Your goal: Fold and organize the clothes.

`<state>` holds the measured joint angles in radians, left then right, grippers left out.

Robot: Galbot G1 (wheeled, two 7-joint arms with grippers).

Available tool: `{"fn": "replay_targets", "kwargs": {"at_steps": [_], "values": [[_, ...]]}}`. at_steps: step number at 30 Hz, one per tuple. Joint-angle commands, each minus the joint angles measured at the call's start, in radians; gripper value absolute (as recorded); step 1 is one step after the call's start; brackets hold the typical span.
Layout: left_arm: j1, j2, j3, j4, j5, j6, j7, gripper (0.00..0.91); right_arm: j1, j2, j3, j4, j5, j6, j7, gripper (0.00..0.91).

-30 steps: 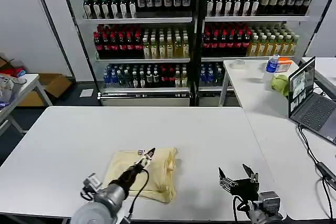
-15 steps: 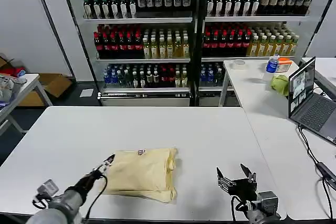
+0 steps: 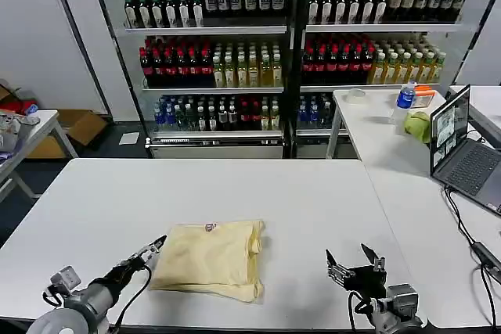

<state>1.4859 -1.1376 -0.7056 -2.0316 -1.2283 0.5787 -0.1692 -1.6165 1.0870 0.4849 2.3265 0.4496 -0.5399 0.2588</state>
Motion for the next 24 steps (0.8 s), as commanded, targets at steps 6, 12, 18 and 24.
{"fn": "replay_targets", "kwargs": {"at_steps": [6, 12, 18, 24], "values": [[-0.067, -0.006, 0.114, 0.084, 0.027, 0.005, 0.068, 0.907, 0.003, -0.029, 0.019, -0.002, 0.024, 0.000, 0.000, 0.907], [-0.101, -0.020, 0.149, 0.096, 0.048, 0.005, 0.081, 0.907, 0.004, -0.044, 0.027, -0.001, 0.036, 0.000, 0.001, 0.907], [-0.126, -0.022, 0.165, 0.122, 0.064, 0.004, 0.090, 0.907, 0.001, -0.056, 0.036, 0.002, 0.044, 0.001, 0.000, 0.907], [-0.129, -0.025, 0.159, 0.153, 0.069, 0.003, 0.092, 0.615, -0.001, -0.065, 0.044, 0.005, 0.052, 0.001, 0.001, 0.907]]}}
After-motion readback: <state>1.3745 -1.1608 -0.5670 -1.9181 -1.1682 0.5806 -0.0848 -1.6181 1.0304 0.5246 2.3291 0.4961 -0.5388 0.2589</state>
